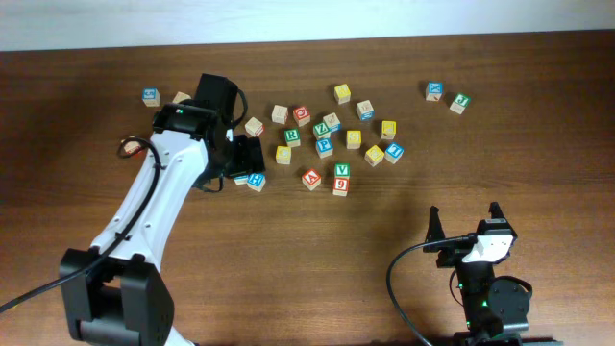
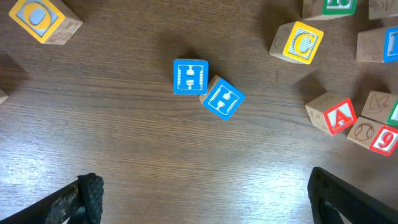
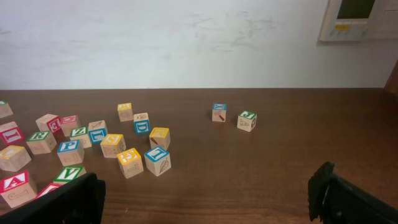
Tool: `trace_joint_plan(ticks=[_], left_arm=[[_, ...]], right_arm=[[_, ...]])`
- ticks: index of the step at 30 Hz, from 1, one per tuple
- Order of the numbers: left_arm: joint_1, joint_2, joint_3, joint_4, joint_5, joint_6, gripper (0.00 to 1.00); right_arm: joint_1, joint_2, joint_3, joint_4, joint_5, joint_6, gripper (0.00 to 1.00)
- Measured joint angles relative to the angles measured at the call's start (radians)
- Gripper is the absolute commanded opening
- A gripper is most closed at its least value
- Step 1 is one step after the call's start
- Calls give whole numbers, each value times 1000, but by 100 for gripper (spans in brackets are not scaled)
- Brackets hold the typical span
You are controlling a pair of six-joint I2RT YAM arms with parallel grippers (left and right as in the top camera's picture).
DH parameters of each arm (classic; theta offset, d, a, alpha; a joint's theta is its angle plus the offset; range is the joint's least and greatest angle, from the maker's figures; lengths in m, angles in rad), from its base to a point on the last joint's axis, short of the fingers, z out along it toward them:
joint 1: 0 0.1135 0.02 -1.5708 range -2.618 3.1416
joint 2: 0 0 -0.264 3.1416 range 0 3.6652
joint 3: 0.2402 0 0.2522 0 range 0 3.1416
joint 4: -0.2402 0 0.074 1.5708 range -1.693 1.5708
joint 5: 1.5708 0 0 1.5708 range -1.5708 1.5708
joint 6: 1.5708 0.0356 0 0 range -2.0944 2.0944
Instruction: Spell out RSS
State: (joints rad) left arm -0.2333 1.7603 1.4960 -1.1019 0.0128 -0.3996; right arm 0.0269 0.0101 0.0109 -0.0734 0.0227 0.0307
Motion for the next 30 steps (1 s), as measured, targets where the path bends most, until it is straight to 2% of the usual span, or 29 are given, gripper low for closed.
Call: trace_joint_plan(ticks=[3,6,9,12,16,19,23,30], left_arm=[[0,0,0,-7,0,16,98],[0,1,64,-93,0,45,100],[0,0,260,-223,0,63,99],[10,-1,349,-273,-1,67,99],[64,0,349,-309,-13,68,99],[87,0,349,-339,-115,68,99],[118,0,349,-346,-171,63,99],[122,0,349,-353,-127,63,99]], right_arm=[[0,0,0,0,0,0,98],[0,0,0,0,0,0,98],[0,0,0,0,0,0,98],[0,0,0,0,0,0,98],[0,0,0,0,0,0,98],[0,0,0,0,0,0,98],[0,0,0,0,0,0,98],[0,0,0,0,0,0,98]])
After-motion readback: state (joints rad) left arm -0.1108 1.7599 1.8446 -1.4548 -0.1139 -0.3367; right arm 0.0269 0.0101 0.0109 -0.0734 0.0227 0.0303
